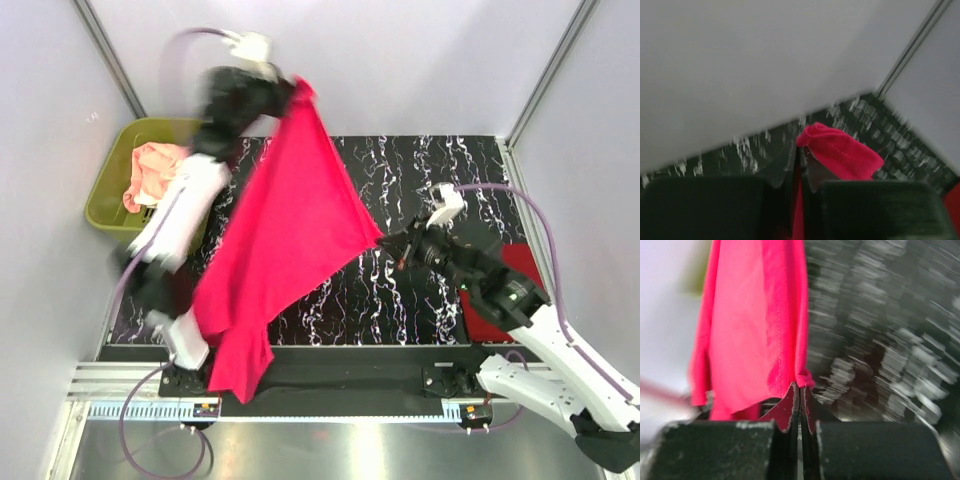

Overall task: Fold and stack the t-shirts
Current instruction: Flatten the tshirt out

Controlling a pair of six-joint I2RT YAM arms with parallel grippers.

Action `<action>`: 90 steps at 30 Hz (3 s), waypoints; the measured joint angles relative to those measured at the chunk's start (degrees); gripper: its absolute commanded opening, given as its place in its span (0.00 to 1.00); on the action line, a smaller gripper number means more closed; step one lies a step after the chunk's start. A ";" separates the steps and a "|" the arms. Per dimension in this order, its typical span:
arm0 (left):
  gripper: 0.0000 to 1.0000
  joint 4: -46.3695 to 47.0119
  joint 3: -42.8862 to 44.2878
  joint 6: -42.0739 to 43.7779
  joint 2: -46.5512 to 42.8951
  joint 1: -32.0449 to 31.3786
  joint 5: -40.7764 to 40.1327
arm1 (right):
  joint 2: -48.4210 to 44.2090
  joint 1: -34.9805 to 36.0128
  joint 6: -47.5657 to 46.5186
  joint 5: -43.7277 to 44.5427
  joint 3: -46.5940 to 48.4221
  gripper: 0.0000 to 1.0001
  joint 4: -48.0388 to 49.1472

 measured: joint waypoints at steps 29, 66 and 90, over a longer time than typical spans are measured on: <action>0.68 -34.25 -44.81 -10.64 -25.24 -17.57 -20.09 | 51.21 -19.76 1.75 0.13 17.73 0.73 -20.09; 0.00 -36.63 -36.94 -11.02 1.49 -9.31 -33.55 | 68.26 -30.91 4.26 5.25 22.53 0.38 -15.32; 0.63 -43.06 -41.53 -7.63 -15.63 -2.71 -23.93 | 58.36 -34.38 -2.38 4.50 22.56 0.76 -23.02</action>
